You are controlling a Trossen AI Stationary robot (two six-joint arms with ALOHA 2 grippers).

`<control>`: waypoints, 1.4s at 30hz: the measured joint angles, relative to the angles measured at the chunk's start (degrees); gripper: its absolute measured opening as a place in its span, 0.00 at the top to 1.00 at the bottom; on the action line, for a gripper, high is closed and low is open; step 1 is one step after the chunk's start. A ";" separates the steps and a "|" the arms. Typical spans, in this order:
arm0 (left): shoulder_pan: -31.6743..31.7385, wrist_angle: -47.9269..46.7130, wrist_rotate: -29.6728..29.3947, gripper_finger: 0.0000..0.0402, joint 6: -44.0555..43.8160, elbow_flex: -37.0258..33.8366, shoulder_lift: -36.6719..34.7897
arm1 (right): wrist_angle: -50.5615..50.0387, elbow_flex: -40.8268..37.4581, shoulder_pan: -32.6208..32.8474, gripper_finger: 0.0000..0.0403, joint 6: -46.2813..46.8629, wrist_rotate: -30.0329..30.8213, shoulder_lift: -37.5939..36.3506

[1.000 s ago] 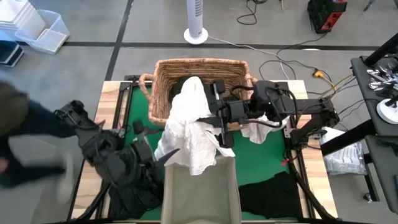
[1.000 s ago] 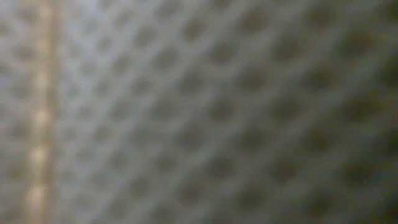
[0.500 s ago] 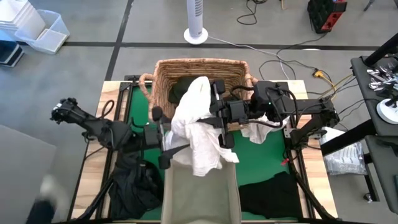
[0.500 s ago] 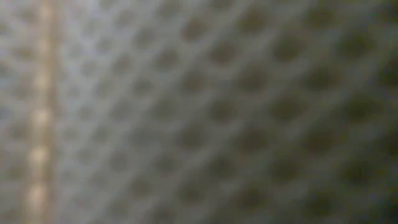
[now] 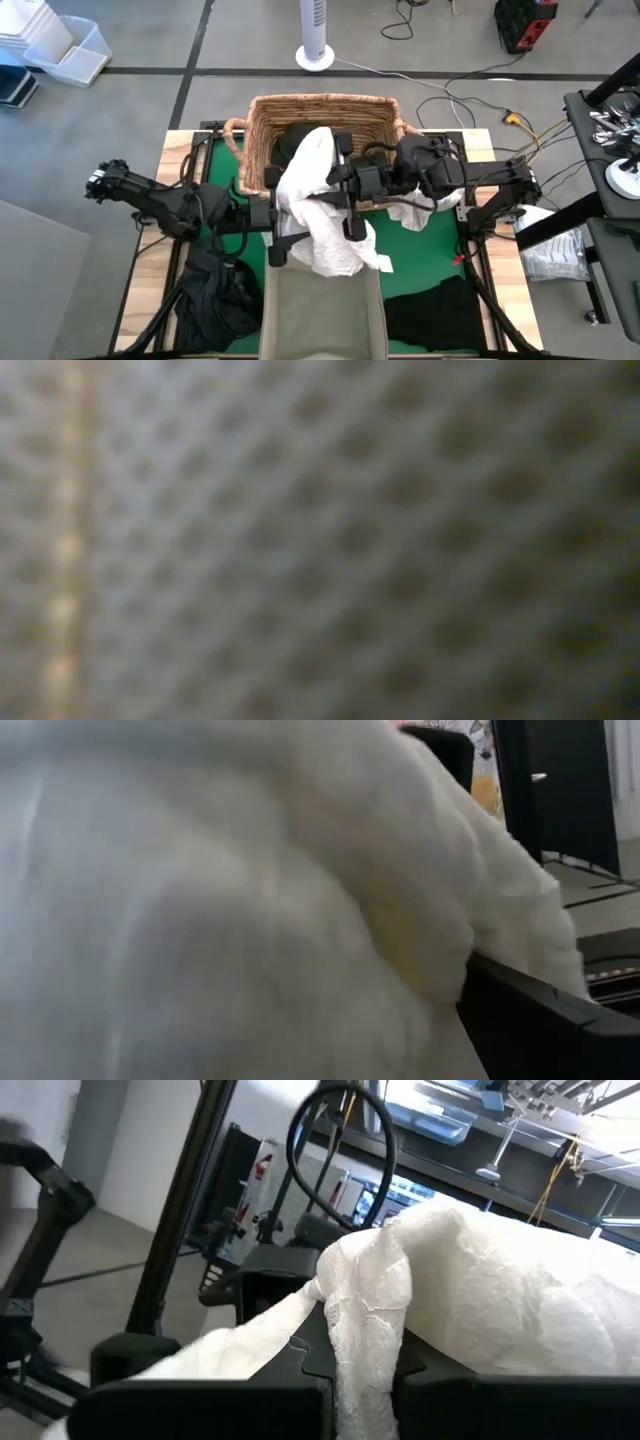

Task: Sort clothes
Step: Put the white shirt into the white laundry organizer

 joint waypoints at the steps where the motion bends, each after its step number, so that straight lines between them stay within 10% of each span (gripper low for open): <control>1: 0.07 0.08 0.06 0.26 0.23 0.01 0.06 | 0.14 0.00 0.00 0.97 -0.18 0.36 0.19; 8: 0.34 0.40 0.02 0.47 0.44 -0.14 0.09 | 0.74 0.02 0.00 0.97 -0.42 0.71 0.94; 16: 0.29 -1.69 0.07 0.94 0.43 -0.12 -0.02 | -1.25 -0.02 -0.02 0.87 3.05 0.92 0.37; 31: -2.36 -7.51 -0.25 0.95 -1.75 -0.10 -4.33 | -27.17 7.63 -0.04 0.51 7.01 4.41 -4.28; 42: -5.84 -11.18 -4.29 0.95 -4.07 -0.10 -8.88 | -50.27 19.58 -0.04 0.48 13.24 5.85 -4.81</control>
